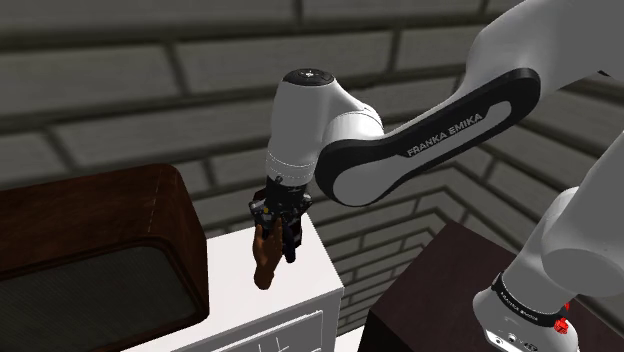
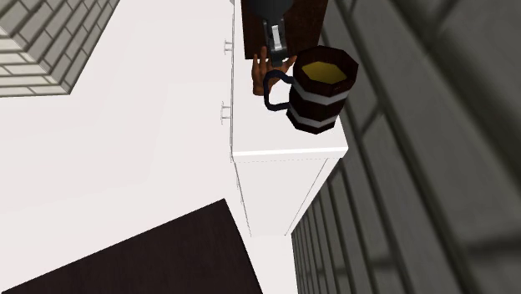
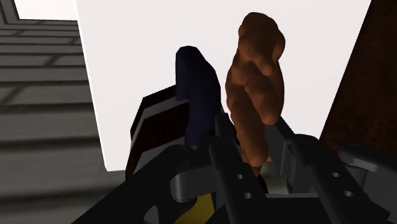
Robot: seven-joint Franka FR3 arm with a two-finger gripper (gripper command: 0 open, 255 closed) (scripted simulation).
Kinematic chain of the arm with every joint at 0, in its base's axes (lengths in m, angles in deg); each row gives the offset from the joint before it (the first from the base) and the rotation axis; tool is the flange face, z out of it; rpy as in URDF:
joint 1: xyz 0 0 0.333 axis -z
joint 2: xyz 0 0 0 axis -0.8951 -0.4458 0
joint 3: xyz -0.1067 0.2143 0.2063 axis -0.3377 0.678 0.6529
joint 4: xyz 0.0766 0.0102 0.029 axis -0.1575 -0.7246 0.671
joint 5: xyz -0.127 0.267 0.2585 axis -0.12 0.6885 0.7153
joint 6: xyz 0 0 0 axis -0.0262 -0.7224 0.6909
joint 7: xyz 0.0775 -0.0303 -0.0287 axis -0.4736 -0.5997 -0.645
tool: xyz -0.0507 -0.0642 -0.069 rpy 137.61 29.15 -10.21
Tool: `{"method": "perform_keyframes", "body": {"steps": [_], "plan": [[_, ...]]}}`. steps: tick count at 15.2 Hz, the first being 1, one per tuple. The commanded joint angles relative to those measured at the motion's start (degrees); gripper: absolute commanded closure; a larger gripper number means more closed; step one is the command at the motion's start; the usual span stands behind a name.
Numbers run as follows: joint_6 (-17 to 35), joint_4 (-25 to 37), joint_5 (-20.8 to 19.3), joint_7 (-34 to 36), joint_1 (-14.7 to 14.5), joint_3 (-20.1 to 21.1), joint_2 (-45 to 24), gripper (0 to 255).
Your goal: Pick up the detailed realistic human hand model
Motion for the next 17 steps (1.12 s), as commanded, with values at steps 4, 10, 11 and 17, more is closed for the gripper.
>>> {"method": "perform_keyframes", "body": {"steps": [4, 10, 11, 17], "plan": [[-2.98, 1.74, 1.39, -1.09, 0.04, -0.18, 1.48, 255], [-7.50, 4.80, 2.90, -2.27, 0.07, -0.52, 3.29, 255], [-8.26, 5.36, 3.09, -2.43, 0.08, -0.58, 3.54, 255], [-11.41, 7.79, 3.75, -2.97, 0.11, -0.82, 4.42, 255]]}}
